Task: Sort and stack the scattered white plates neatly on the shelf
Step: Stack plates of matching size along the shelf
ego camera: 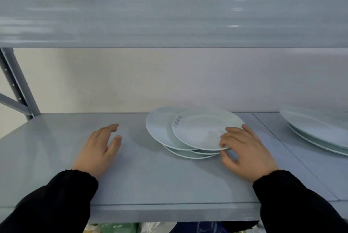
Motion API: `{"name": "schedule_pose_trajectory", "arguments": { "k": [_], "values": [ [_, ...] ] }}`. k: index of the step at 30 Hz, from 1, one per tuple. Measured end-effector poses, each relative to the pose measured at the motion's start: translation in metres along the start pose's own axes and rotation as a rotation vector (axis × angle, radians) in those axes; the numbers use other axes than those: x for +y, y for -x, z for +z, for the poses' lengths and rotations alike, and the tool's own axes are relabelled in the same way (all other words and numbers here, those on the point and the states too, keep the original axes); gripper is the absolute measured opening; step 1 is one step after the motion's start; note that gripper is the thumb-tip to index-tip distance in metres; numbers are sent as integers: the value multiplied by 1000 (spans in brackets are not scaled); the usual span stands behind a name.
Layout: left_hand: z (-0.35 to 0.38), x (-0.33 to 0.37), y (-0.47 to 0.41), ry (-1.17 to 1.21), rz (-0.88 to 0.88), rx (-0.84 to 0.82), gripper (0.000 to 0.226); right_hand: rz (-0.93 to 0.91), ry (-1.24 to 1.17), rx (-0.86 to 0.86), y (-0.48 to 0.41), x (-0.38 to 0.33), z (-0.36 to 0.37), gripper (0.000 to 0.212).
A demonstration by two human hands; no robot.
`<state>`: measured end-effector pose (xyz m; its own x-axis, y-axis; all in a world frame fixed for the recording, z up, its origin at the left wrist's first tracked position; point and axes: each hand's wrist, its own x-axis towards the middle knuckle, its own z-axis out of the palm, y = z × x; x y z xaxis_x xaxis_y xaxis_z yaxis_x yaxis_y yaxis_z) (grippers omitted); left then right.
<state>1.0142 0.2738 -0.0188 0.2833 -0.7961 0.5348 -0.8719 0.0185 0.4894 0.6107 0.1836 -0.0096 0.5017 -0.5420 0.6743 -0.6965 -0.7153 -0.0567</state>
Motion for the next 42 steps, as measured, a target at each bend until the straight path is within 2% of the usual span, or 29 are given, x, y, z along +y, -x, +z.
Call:
{"name": "schedule_pose_trajectory", "arguments": {
  "k": [15, 22, 33, 42],
  "values": [
    [-1, -4, 3, -13, -51, -29, 70, 85, -105, 29, 2, 1, -2, 40],
    [-3, -11, 3, -64, -85, -28, 69, 183, -264, 108, 9, 7, -13, 46],
    [-3, -22, -6, -80, -140, 21, 63, 400, -283, -53, 59, 51, -54, 71],
    [0, -35, -2, -61, -87, -29, 63, 539, -285, -29, 74, 68, -63, 73]
  ]
}}
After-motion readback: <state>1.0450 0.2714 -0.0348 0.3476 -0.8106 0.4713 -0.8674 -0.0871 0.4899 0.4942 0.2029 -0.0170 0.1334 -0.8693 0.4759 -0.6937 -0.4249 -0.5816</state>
